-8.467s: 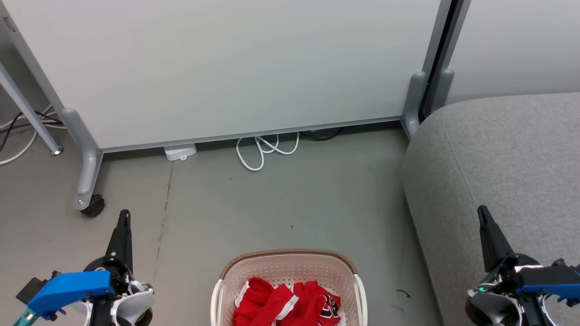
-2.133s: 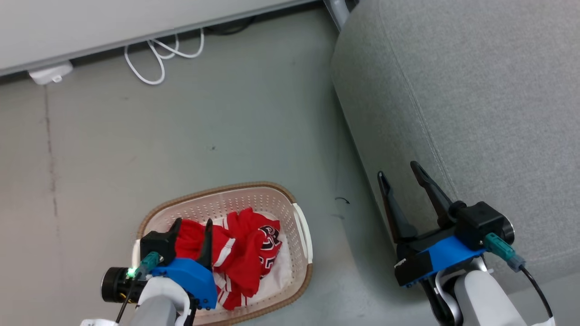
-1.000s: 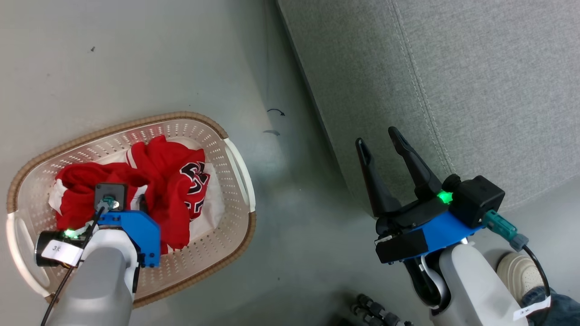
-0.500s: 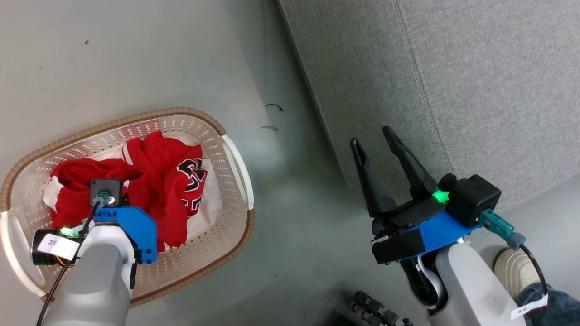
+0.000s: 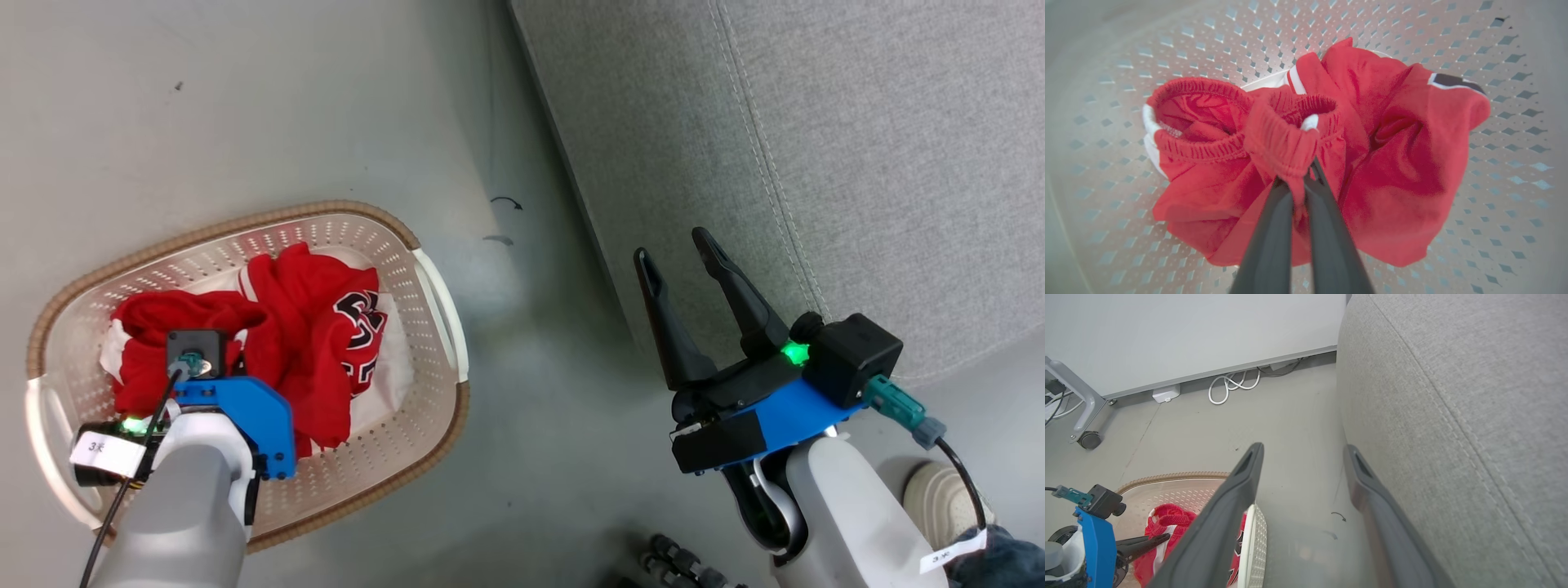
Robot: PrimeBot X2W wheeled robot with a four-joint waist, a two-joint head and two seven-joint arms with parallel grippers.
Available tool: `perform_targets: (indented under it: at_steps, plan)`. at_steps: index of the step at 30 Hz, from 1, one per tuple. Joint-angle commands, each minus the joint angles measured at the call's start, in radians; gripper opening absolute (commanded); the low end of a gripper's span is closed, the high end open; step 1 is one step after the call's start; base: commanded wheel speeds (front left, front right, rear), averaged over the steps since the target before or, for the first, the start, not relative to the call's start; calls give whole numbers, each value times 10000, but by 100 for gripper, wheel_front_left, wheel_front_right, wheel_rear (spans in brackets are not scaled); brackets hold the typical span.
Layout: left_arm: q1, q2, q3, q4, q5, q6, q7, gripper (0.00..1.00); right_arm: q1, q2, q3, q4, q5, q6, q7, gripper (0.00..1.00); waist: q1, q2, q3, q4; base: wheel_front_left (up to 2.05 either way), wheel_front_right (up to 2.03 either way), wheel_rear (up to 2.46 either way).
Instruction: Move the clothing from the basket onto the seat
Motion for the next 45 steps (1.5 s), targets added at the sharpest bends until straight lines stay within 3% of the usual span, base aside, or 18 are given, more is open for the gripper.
perform_targets:
  at_steps: [1,12,25,35,45]
  plan:
    - [48,-42,44,12,-101,-35,-109,0,-124,-23,-35,30,-106,5,-51,100,0,0,-177,134,0,0,0]
    - [216,-699,114,107,-542,-376,-420,0,114,-24,-233,506,-701,5,-50,100,0,0,-1804,1022,0,0,0]
    - [416,-1303,-1138,-262,-264,-1245,-991,0,908,-30,-580,1234,-1369,5,132,100,0,0,-4529,2442,0,0,0]
    - [714,-1320,-3488,-3027,-1809,-1467,-626,0,2021,-29,-1092,1108,-1639,5,641,100,0,0,-6112,3315,0,0,0]
    - [-29,-1322,-5257,-5179,-3003,-951,-61,0,2834,-27,-1179,643,-1826,5,1187,100,0,0,-7036,3811,0,0,0]
